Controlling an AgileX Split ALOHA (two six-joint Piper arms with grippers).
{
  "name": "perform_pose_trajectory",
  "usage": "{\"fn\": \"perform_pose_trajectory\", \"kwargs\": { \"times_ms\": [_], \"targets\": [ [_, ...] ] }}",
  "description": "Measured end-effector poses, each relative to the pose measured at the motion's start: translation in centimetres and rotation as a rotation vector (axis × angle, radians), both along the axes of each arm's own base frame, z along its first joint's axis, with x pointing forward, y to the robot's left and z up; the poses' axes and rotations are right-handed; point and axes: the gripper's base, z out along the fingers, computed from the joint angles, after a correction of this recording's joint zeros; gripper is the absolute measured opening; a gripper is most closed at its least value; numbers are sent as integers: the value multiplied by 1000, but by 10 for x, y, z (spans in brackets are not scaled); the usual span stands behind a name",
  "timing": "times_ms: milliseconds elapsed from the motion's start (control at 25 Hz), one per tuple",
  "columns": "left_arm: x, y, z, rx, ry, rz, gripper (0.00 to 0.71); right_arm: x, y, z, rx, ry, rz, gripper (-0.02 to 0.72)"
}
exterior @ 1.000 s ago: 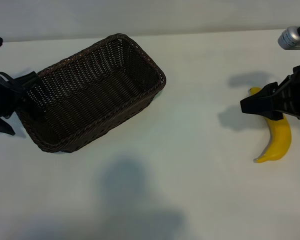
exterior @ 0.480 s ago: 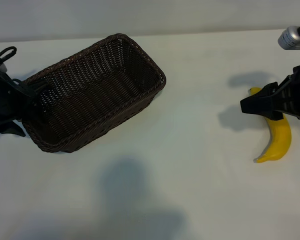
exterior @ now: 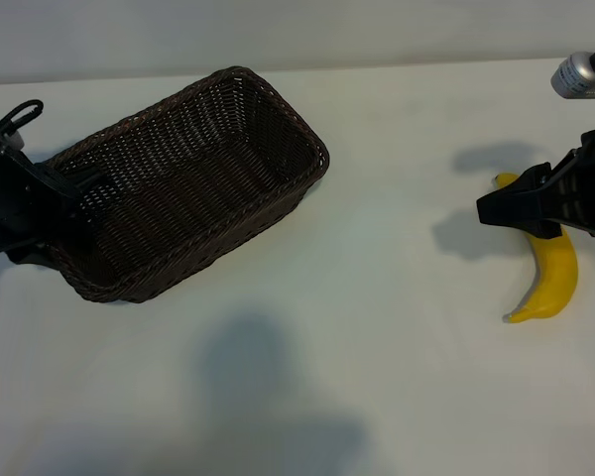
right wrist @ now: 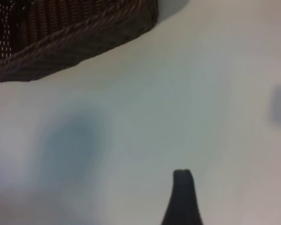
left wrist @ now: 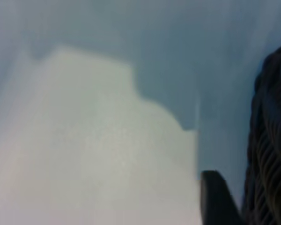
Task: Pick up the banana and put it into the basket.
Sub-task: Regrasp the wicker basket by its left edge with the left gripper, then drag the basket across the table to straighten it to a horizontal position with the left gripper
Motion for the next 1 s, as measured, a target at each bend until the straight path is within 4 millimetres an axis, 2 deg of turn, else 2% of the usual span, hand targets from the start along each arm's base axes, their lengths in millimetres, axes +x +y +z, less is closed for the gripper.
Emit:
{"fn": "perform_pose_trajectory", "kwargs": {
  "times_ms": [80, 160, 560, 720, 1000],
  "targets": [
    [0, -1, 0, -6, -4, 6, 263, 0, 0, 0, 0, 0, 0, 569],
    [0, -1, 0, -9, -6, 3, 224, 0, 0, 0, 0, 0, 0, 569],
    [1, -1, 1, -20, -9, -6, 222, 0, 0, 0, 0, 0, -1, 569],
    [2, -6, 2, -81, -28, -17, 170, 0, 0, 0, 0, 0, -1, 569],
    [15, -13, 20, -145, -50, -96, 164, 0, 0, 0, 0, 0, -1, 569]
  ]
}}
